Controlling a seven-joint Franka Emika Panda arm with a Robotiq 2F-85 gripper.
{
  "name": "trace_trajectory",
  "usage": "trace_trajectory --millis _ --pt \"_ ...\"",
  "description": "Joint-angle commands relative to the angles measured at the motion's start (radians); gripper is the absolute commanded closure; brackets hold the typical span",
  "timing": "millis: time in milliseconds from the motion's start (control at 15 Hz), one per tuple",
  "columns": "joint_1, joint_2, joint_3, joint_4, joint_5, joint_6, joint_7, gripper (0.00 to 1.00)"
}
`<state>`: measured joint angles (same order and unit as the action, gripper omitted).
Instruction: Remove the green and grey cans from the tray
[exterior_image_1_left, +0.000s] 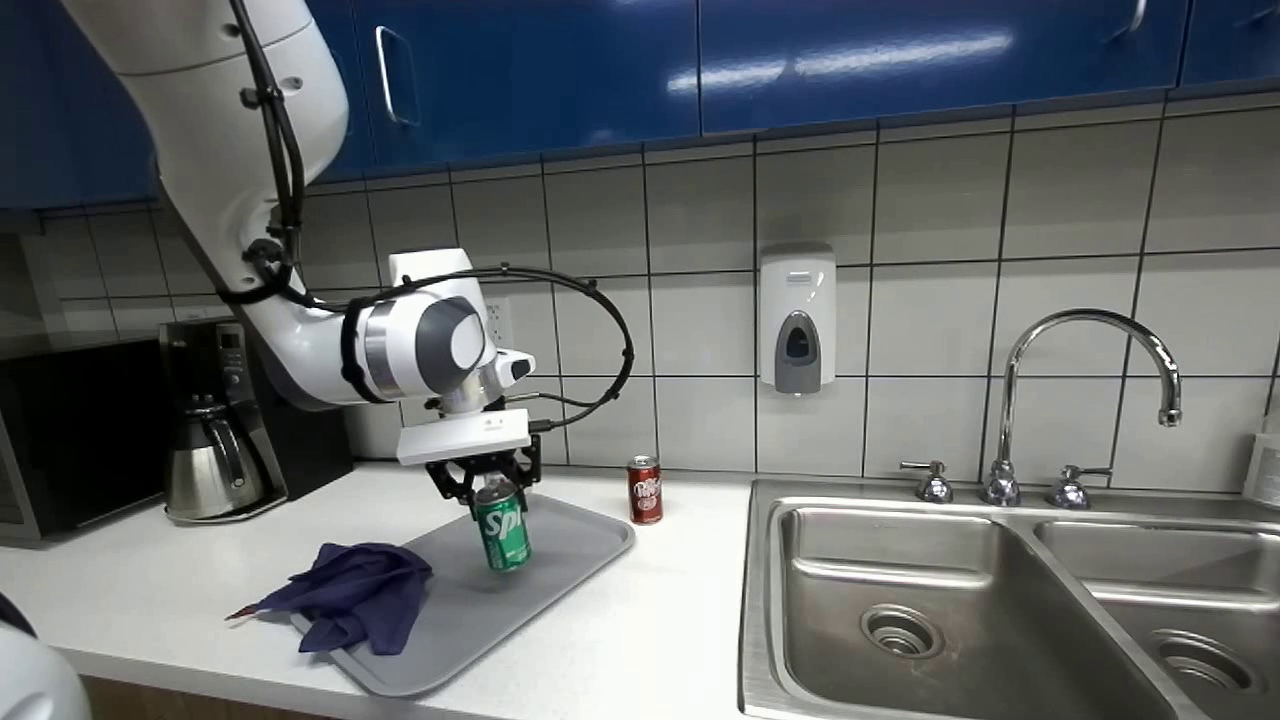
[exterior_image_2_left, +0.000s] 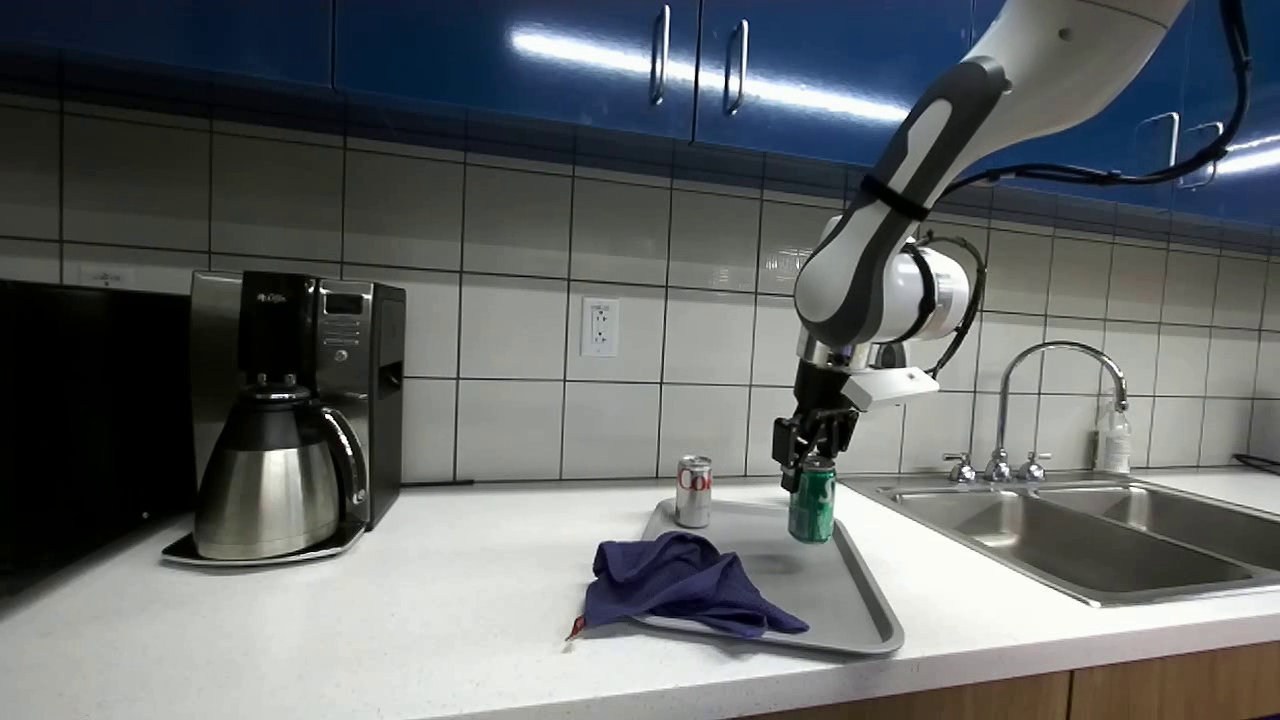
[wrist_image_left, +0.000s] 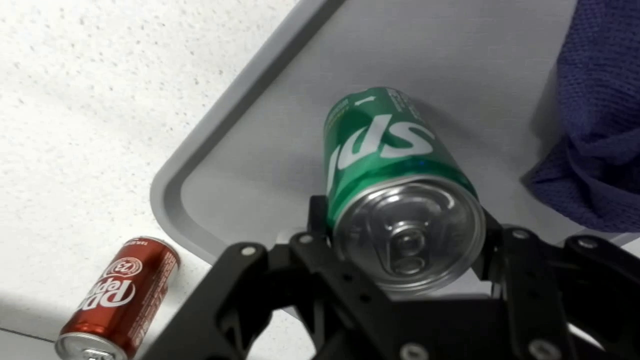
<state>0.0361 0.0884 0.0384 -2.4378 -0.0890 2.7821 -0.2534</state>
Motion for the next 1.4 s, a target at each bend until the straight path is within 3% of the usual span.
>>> trace_trajectory --millis 0,1333 --pt "-0.027 -0.073 -0.017 -0.053 -0.001 0.011 -0.022 0.62" --pt "-0.104 -0.105 -0.129 -0.112 -0.005 0.007 -0.046 0.62"
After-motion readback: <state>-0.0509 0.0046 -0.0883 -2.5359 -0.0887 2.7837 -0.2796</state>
